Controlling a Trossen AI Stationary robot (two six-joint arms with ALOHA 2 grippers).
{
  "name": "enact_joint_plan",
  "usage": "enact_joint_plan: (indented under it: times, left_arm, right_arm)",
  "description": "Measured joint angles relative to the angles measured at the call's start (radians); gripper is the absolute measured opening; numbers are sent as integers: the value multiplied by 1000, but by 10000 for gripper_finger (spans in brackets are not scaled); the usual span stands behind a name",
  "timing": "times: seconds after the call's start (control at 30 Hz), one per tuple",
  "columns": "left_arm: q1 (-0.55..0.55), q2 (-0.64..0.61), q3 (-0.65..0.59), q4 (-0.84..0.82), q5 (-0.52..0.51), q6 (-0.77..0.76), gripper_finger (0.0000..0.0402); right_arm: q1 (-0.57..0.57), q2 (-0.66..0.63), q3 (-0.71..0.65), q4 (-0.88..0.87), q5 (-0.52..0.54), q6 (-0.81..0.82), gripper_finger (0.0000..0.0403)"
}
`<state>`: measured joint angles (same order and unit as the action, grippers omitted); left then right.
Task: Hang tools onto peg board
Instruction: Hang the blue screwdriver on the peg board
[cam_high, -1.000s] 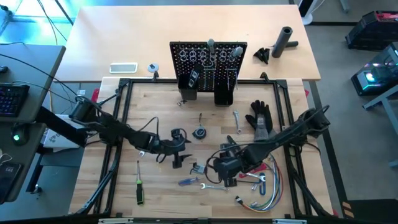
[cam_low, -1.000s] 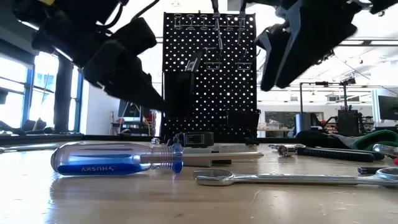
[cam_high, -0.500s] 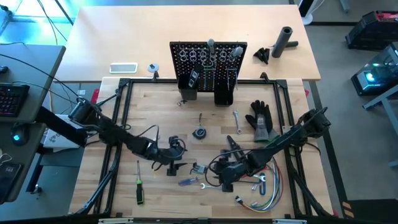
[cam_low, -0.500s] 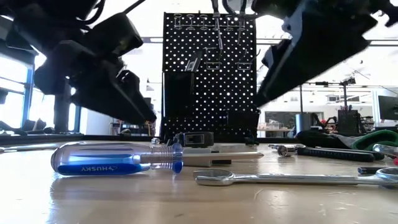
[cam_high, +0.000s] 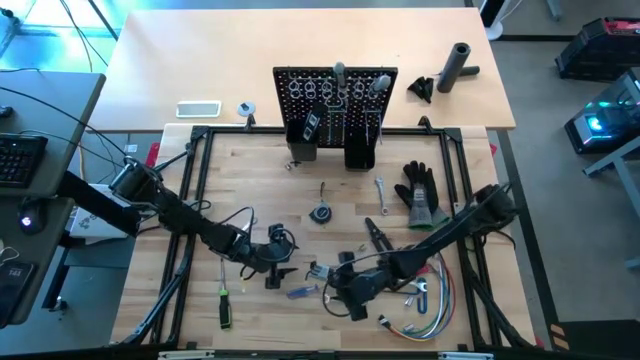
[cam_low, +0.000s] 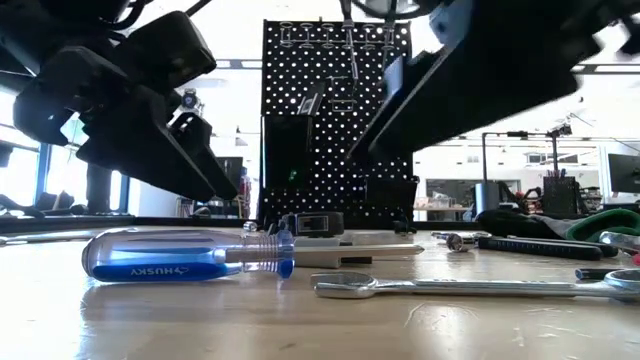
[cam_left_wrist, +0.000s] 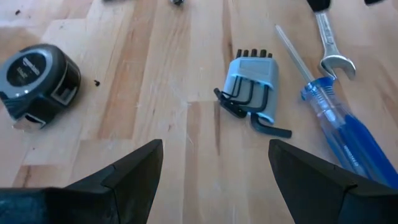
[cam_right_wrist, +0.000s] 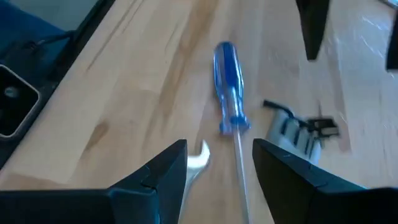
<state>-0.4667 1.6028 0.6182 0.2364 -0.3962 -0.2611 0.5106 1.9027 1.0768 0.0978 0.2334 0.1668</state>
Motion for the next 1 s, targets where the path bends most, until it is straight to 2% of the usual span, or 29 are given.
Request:
enact_joint_plan:
  times: [0.17, 0.3, 0.4, 0.57, 0.73, 1.0]
  left_arm:
    - [-23, -3, 0, -39, -9, -34, 287]
    - [-38, -33, 1, -125, -30, -42, 287]
    - [-42, -78, 1, -237, -33, -54, 287]
    - [-55, -158, 1, -403, -31, -87, 287]
    - [-68, -207, 1, -477, -27, -104, 287]
    - [-71, -233, 1, -520, -41, -115, 287]
  right_arm:
    - [-56, 57, 85, -4, -58, -117, 181]
    - [-104, 84, 146, -14, -148, -191, 181]
    - [-140, 112, 211, -113, -249, -202, 181]
    - [-167, 176, 340, -248, -355, -271, 181]
    - [-174, 258, 437, -280, -408, -347, 181]
    - [-191, 353, 544, -343, -474, -375, 181]
